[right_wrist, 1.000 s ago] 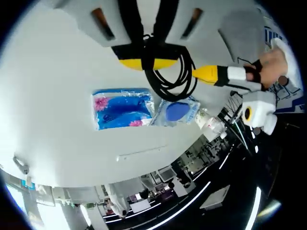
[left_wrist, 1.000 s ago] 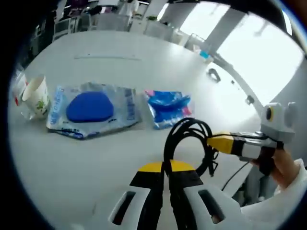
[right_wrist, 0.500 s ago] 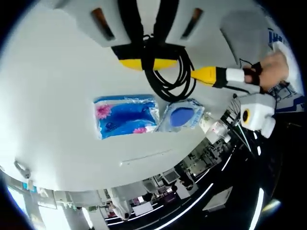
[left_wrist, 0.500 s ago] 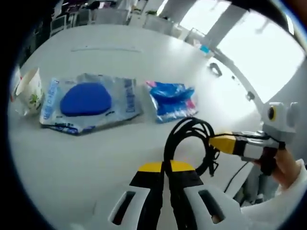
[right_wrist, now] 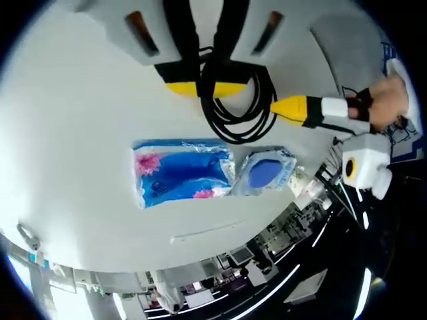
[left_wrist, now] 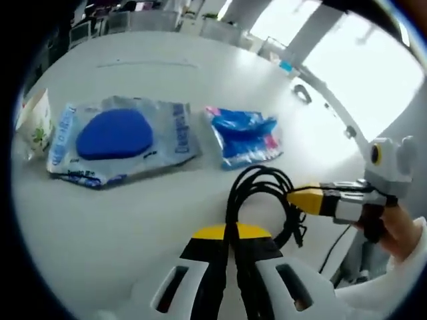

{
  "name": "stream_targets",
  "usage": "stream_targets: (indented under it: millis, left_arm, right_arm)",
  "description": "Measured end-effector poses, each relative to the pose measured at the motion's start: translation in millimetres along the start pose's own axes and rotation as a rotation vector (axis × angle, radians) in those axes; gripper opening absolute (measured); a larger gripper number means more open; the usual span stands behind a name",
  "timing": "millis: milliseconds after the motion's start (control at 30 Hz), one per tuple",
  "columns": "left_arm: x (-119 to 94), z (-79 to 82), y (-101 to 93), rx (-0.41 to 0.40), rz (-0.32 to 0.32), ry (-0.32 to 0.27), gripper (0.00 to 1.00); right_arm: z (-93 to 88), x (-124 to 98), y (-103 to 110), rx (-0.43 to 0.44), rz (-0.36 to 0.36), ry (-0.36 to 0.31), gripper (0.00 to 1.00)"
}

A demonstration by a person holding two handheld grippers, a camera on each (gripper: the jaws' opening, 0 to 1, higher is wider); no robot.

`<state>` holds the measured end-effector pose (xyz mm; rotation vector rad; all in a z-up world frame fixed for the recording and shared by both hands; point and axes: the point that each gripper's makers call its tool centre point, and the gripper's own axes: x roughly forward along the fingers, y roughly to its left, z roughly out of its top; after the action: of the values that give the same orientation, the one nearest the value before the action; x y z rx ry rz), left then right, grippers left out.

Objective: Arrange the tabletop items into an orderly group along one side of the table until the central work area is clear of visible clutter.

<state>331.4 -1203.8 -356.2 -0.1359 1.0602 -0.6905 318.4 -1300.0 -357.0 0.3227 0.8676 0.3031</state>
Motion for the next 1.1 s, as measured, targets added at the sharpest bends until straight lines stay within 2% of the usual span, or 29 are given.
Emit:
stream_targets:
  millis: [500,1100]
  left_arm:
    - [12,-3.1,4.9,0.067,0.024,0.022,0.00]
    - [15,-4.5,7.0,0.057,0.015,0.016,0.00]
  right_arm:
    - [-3.1,11,-7,-0.007,0.021,0.039,0.03]
    - [-3.3,10,-6,-0.002,0.047,0.040,0.03]
